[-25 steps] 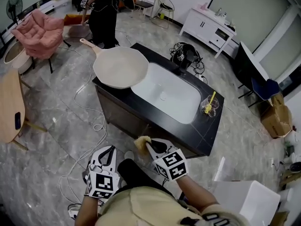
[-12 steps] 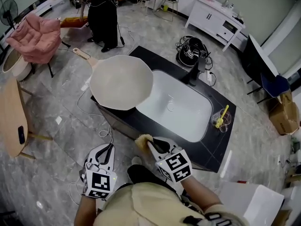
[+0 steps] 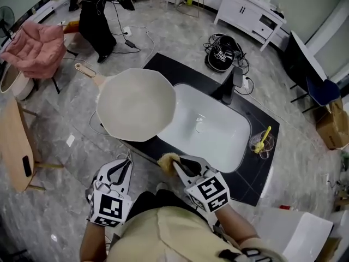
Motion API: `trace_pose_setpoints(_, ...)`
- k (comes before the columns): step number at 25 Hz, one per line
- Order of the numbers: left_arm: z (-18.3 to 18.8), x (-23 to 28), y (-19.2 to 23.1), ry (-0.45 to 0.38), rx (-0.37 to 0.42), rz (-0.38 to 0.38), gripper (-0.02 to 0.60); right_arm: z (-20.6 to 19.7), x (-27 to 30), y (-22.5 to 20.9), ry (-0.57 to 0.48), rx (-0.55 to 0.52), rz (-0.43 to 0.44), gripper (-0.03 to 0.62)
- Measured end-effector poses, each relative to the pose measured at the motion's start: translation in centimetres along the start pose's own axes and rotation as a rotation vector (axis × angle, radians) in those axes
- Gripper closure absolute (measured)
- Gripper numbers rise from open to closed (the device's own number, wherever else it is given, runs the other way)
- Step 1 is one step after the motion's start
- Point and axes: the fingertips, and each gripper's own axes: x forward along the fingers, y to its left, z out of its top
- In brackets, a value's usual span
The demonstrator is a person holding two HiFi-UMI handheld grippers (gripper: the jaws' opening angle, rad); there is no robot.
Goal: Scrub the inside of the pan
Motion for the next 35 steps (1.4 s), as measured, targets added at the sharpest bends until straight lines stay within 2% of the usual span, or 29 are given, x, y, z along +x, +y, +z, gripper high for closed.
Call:
trace_pose_setpoints(4,0.5,0.7,2.2,0.016,0.061,0.010,0.563,2.1,0.5,-0.2,-0.038,-0.005,-0.006,0.549)
trace_pose_setpoints(11,2.5,1.7,6.0,-0.017,0.131,0.034,0.563,6.4,1.8,-0.8,-0.104,-0.019,-0.022,0.549)
trace_pose_setpoints(15,2.9,2.8,9.6,-0.043,0.154,0.023,0.562,8.7,3.8,-1.3,-0.118,-0.014,-0.061,0.549)
trace_pose_setpoints(20,2.3,5.2,14.5,-0.055,0.183,-0.042,0.561,11.5,7.3,-3.4,-0.117,0.020,-0.162,0.549)
trace_pose_setpoints(26,1.5,8.4,19.4,-0.062,0.198,-0.131,0.561,13.4,11.9,-6.2,-0.054,0.051,-0.276,0.549)
trace_pose_setpoints(35,0.7,11.3,23.5,-0.080,0.236,-0.255,0.561,14.5,16.3,-8.8,0.036,0.123,-0.431,0.549)
